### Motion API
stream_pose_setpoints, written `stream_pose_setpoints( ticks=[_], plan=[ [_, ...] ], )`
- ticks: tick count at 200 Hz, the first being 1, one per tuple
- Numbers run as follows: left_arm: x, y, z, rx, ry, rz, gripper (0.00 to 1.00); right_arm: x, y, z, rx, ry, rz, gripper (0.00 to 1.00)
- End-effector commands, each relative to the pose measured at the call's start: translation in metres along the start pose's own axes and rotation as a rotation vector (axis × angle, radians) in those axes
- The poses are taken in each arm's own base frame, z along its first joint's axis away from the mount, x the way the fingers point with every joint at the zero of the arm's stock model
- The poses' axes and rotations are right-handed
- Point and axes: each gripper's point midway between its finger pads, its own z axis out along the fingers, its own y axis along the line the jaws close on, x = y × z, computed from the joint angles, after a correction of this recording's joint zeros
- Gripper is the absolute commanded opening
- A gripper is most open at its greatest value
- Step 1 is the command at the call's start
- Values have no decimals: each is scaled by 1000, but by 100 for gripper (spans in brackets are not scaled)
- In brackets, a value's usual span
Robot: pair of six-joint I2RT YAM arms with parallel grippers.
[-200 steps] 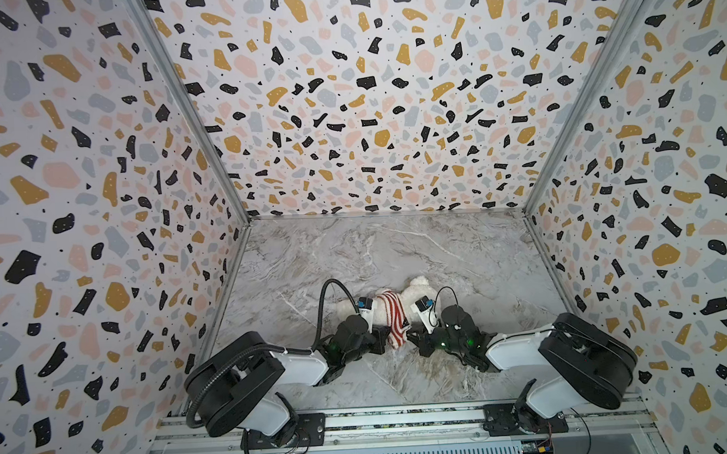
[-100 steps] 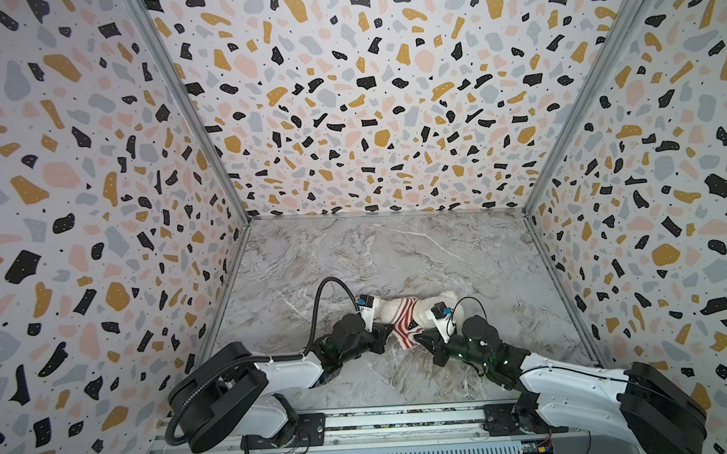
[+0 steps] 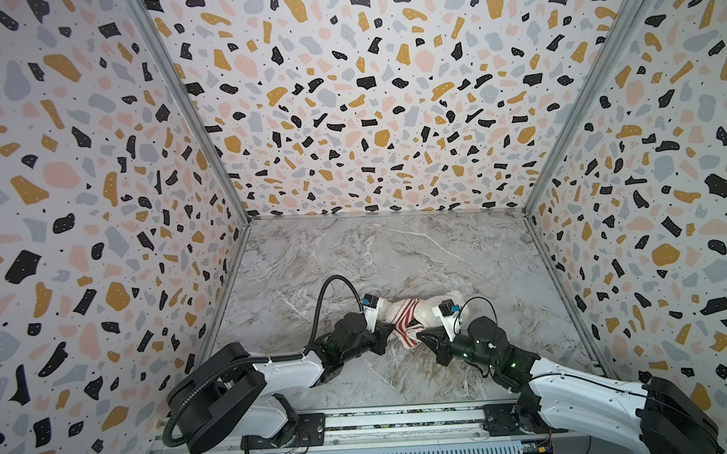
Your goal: Dress the teddy bear
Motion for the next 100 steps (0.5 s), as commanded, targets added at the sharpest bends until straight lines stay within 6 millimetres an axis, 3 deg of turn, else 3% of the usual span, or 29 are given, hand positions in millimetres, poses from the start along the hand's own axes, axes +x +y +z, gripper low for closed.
stream_pose_setpoints(
  ticks=[1,25,43,70,100],
  plan=[
    [36,49,-4,-208,113,26,0,-56,31,-14,-106,-191,-42,0],
    [41,51,-2,-213,129,33,0,-71,50,-31,-201,-298,-58,0],
    [36,44,-2,-180,110,17,0,-70,49,-29,-175,-276,-81,0],
    [12,1,-4,-12,35,-5,0,-59,36,-20,-96,-234,-80,0],
    [13,-34,-6,94,55,17,0,-62,35,-24,-95,-280,-63,0]
  ],
)
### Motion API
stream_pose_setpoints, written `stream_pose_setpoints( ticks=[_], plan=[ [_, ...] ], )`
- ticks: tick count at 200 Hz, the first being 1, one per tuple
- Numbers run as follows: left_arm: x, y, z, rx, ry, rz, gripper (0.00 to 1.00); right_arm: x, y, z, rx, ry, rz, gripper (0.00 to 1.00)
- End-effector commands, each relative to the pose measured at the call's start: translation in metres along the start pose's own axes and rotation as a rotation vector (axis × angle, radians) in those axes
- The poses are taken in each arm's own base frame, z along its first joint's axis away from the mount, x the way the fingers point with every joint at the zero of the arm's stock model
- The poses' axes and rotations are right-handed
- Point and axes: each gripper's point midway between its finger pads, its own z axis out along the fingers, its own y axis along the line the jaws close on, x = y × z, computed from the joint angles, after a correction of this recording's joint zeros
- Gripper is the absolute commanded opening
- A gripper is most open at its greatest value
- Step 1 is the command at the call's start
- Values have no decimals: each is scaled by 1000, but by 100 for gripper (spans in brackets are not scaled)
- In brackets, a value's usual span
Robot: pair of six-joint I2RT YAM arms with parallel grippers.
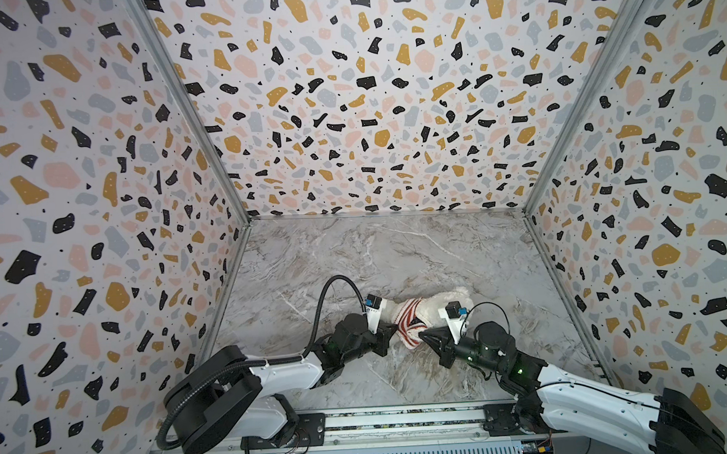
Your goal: Dress the teddy bear
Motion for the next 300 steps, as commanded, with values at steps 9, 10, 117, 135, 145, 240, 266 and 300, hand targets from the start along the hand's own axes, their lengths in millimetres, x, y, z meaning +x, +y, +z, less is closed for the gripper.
stream_pose_setpoints(
  ticks=[9,10,117,135,145,240,266,300],
  plan=[
    [10,-21,-4,78,42,-27,13,-49,21,-6,-53,-181,-38,0],
    [9,-22,-4,81,37,-30,17,-49,21,-6,-53,-181,-38,0],
    [-15,-85,-52,388,-106,-139,65,-47,11,-6,42,-214,-36,0],
    [-23,-89,-60,407,-144,-129,63,-48,8,-9,55,-225,-28,0],
    [-29,-92,-62,411,-160,-129,63,-49,8,-10,58,-231,-24,0],
    [-41,-80,-37,324,-183,-174,0,-49,15,-9,37,-225,-25,0],
    [-39,-48,-37,214,-193,-232,0,-53,21,-15,6,-249,-26,0],
    [-42,-2,-46,96,-242,-321,0,-58,39,-22,-81,-259,-69,0]
  ],
)
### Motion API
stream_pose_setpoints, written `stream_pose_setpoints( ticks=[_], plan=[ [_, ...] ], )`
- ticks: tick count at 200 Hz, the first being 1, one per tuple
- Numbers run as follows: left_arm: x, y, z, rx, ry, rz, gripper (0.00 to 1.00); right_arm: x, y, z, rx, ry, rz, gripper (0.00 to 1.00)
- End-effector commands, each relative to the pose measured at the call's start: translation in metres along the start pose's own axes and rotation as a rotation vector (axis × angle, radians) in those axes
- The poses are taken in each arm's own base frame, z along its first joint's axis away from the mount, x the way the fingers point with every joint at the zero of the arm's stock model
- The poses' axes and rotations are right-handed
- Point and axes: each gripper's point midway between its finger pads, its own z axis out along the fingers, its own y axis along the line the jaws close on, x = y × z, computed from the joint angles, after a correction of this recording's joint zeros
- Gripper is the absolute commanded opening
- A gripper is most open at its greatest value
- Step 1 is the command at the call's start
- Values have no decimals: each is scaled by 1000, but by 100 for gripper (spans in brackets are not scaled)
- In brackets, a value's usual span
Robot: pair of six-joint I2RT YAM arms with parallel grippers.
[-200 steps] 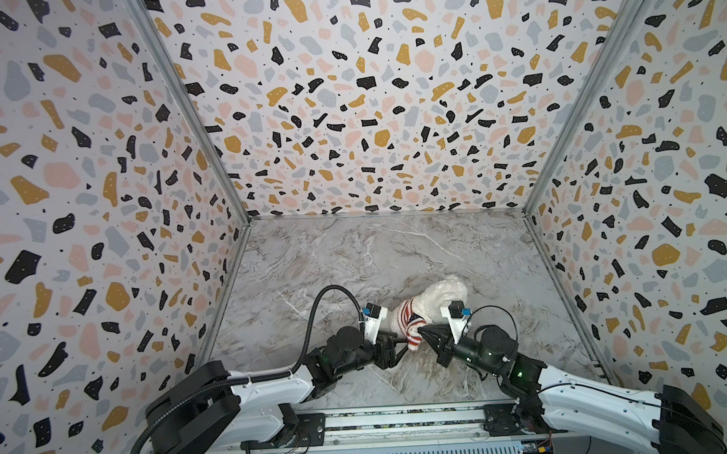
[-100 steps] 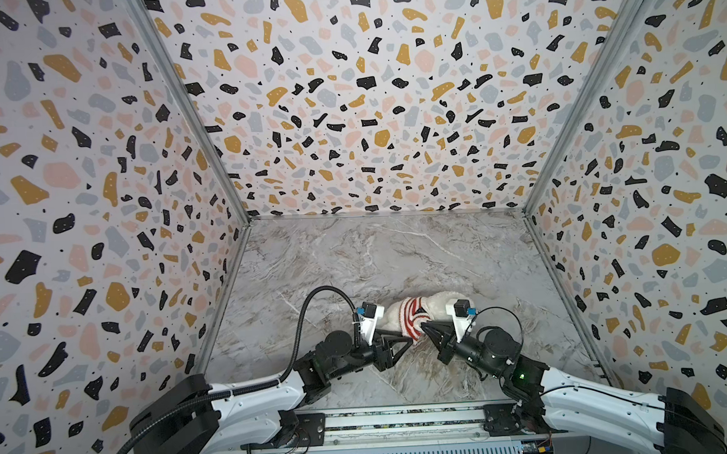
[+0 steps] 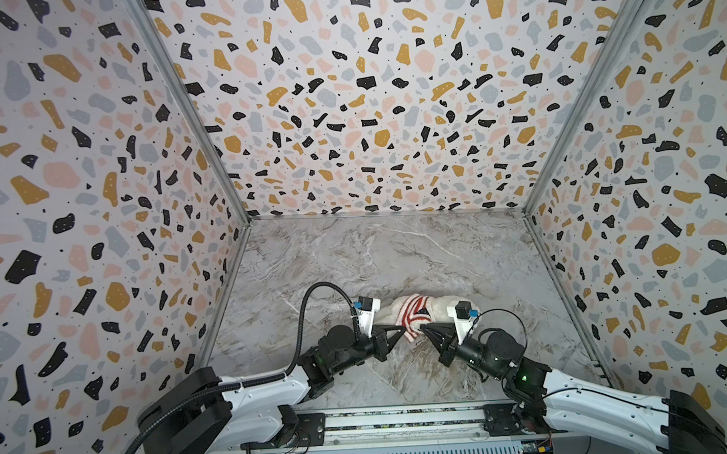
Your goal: Dress the teddy bear
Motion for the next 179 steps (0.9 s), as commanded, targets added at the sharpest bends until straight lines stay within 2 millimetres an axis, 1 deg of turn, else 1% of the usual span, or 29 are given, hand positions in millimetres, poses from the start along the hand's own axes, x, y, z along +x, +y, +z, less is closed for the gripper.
stream_pose_setpoints(
  ticks=[1,17,35,45,70,92,110,132,179],
  plan=[
    [-14,41,-13,-148,-82,-54,0,-26,24,-6,-106,-81,-31,0],
    [-18,45,-14,-169,-92,-54,0,-27,34,-6,-157,-64,-66,0],
    [-17,48,-12,-188,-81,-49,0,-31,44,-8,-206,-66,-93,0],
    [-17,51,-12,-199,-80,-49,0,-33,53,-10,-253,-72,-108,0],
    [-18,57,-12,-221,-88,-50,0,-29,72,-9,-357,-26,-154,0],
    [-13,69,-10,-300,-38,4,0,-33,85,-13,-433,-42,-156,0],
    [-12,75,-11,-332,-31,39,0,-34,92,-14,-470,-36,-158,0],
    [-12,84,-14,-380,-28,82,0,-34,95,-13,-487,-28,-136,0],
    [-22,86,-23,-411,-76,135,0,-25,104,-7,-532,100,-153,0]
  ],
)
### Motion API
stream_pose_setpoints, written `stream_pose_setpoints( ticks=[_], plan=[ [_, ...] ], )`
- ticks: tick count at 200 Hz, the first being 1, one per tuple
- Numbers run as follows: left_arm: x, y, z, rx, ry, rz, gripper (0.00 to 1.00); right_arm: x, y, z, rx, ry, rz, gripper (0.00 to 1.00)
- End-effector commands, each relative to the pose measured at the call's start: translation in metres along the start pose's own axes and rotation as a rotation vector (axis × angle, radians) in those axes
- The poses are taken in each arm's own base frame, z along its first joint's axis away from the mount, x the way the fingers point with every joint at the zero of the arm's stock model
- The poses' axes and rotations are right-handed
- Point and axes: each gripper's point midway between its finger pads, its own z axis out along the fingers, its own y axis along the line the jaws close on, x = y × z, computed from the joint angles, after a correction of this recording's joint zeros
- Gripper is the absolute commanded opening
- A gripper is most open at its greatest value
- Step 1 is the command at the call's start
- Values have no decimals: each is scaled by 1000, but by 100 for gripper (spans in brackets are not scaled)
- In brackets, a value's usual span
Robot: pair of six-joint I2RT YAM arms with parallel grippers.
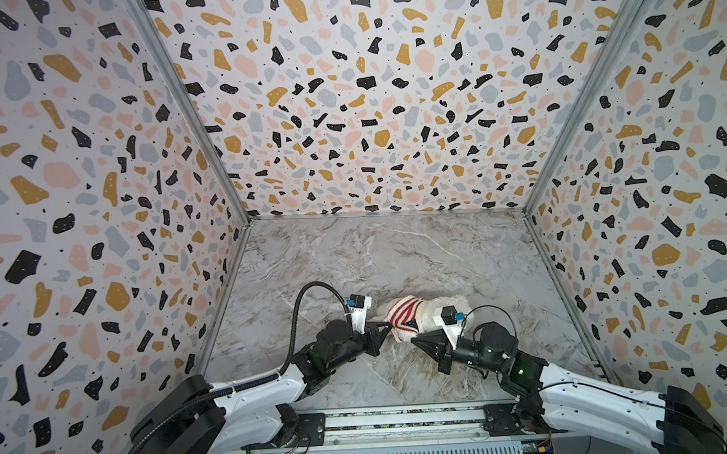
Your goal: Dress the teddy bear
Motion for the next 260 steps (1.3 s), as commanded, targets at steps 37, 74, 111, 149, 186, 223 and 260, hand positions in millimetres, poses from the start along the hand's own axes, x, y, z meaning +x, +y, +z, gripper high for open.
stream_pose_setpoints(
  ticks=[37,74,111,149,186,223,260],
  plan=[
    [-23,51,-14,-292,-83,107,0,-52,72,-11,-312,-65,-143,0],
    [-26,49,-19,-287,-99,146,0,-52,81,-16,-358,-58,-173,0],
    [-31,27,-16,-183,-114,196,0,-73,92,-32,-396,-192,-200,0],
    [-36,-4,-15,-60,-153,246,0,-73,95,-31,-425,-179,-197,0],
    [-41,24,-13,-208,-177,199,0,-72,104,-35,-479,-160,-212,0],
    [-46,0,-6,-95,-205,190,0,-72,109,-36,-510,-147,-219,0],
    [-43,-45,-12,101,-205,268,0,-69,65,-19,-290,-107,-135,0]
  ],
)
